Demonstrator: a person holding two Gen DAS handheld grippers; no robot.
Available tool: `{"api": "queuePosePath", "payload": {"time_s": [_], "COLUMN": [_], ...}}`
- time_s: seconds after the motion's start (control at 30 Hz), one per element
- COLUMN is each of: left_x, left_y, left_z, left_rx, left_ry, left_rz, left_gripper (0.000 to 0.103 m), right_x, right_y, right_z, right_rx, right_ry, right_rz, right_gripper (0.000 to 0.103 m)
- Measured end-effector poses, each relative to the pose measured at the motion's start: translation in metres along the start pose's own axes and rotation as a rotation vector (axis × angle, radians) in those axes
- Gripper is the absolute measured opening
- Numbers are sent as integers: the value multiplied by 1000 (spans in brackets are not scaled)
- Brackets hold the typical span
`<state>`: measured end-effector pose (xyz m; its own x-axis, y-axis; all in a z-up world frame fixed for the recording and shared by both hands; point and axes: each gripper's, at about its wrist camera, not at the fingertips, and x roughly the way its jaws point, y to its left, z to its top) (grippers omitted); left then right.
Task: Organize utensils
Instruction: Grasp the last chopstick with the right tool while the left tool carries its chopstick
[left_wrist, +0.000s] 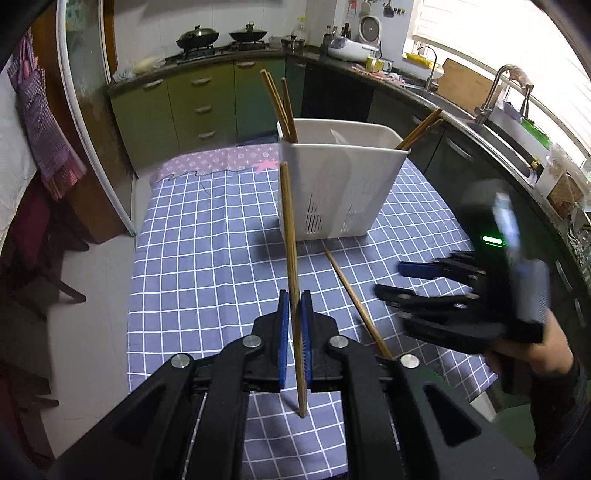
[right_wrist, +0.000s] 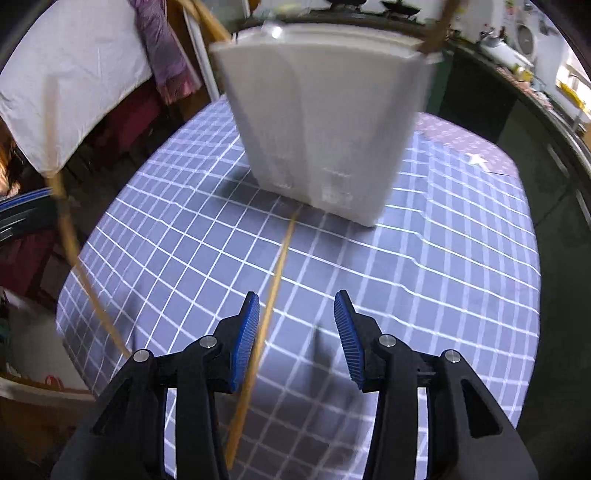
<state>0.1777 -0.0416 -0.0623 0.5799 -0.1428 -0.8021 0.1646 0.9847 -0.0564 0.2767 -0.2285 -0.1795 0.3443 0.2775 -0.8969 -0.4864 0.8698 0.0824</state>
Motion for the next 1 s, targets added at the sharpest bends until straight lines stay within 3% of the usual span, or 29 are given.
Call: {"api": "queuePosePath", "payload": {"time_s": [0.17, 0.33, 0.53, 0.63, 0.8, 1.0], "left_x": [-16, -25, -27, -27, -28, -23], "left_y": [1, 0, 1, 2, -2, -1], "left_z": [-5, -10, -12, -12, -13, -15], "left_rx": [19, 45, 49, 53, 67, 69], "left_ry": [-27, -63, -69, -69, -73, -50], "left_rz": [2, 18, 11, 11, 17, 10], "left_gripper": [6, 6, 6, 6, 6, 6], "right_x": [33, 47, 63, 65, 67, 33], "right_y": [11, 17, 23, 25, 24, 22], "right_z": [15, 25, 32, 33, 34, 30], "right_rx": [-20, -27, -20, -18, -8, -10], "right_ry": [72, 92, 136, 134, 130, 38], "right_rz": [-19, -29, -26, -33, -43, -9], "right_gripper": [35, 34, 26, 25, 8, 7]}}
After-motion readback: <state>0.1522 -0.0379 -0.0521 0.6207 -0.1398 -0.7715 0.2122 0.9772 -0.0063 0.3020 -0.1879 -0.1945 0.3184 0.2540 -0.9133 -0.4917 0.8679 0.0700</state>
